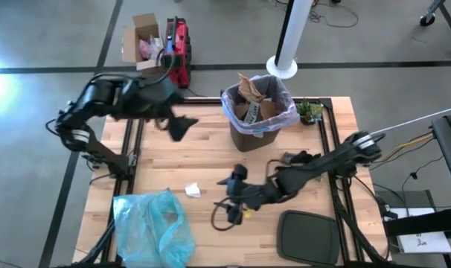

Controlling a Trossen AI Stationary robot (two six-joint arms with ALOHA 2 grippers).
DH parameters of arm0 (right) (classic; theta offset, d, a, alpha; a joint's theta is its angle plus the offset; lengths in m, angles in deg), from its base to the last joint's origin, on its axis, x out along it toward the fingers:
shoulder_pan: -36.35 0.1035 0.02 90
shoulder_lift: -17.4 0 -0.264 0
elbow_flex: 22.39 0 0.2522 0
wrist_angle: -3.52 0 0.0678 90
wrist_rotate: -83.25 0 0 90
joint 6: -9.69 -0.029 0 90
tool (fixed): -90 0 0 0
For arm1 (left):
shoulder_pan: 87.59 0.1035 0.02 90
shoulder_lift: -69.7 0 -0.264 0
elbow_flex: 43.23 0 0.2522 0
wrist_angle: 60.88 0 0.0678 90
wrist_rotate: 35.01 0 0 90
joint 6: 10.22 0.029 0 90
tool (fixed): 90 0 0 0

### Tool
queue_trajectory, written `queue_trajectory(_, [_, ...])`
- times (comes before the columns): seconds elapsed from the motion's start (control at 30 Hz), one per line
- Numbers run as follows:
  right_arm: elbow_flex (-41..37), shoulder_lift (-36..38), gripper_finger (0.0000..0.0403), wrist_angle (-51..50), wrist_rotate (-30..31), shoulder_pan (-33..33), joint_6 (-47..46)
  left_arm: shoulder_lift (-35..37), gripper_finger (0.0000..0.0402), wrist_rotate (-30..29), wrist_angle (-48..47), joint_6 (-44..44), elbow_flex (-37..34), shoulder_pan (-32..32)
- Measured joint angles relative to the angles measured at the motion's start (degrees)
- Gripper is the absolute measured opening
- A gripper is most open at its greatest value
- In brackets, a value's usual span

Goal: Place trash/remove bag and relplace
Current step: Put the white paper into the trash bin

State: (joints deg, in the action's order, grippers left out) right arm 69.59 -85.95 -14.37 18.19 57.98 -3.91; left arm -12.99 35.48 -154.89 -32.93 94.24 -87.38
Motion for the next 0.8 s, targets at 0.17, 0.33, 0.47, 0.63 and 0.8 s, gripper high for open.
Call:
queue_trajectory(0.17, [4.8,-8.9,0.0311,0.5,-4.6,-3.4,5.8,5.8,0.0391,-2.0,-3.4,-6.4,-4.2,-5.3])
queue_trajectory(0.33, [11.0,-17.2,0.0311,4.0,-8.9,-6.2,6.0,10.6,0.0390,-3.6,-3.2,-10.2,-11.7,-9.2])
queue_trajectory(0.47, [15.0,-22.5,0.0312,4.1,-12.9,-8.6,2.7,14.1,0.0390,-3.7,-3.4,-11.5,-17.8,-10.3])
queue_trajectory(0.63, [18.3,-28.2,0.0312,4.2,-12.1,-10.7,4.2,16.8,0.0390,-3.5,-2.7,-10.9,-24.3,-10.3])
queue_trajectory(0.8, [22.1,-34.6,0.0312,4.6,-13.8,-11.3,4.5,18.0,0.0390,-3.5,-2.3,-10.7,-29.4,-10.3])
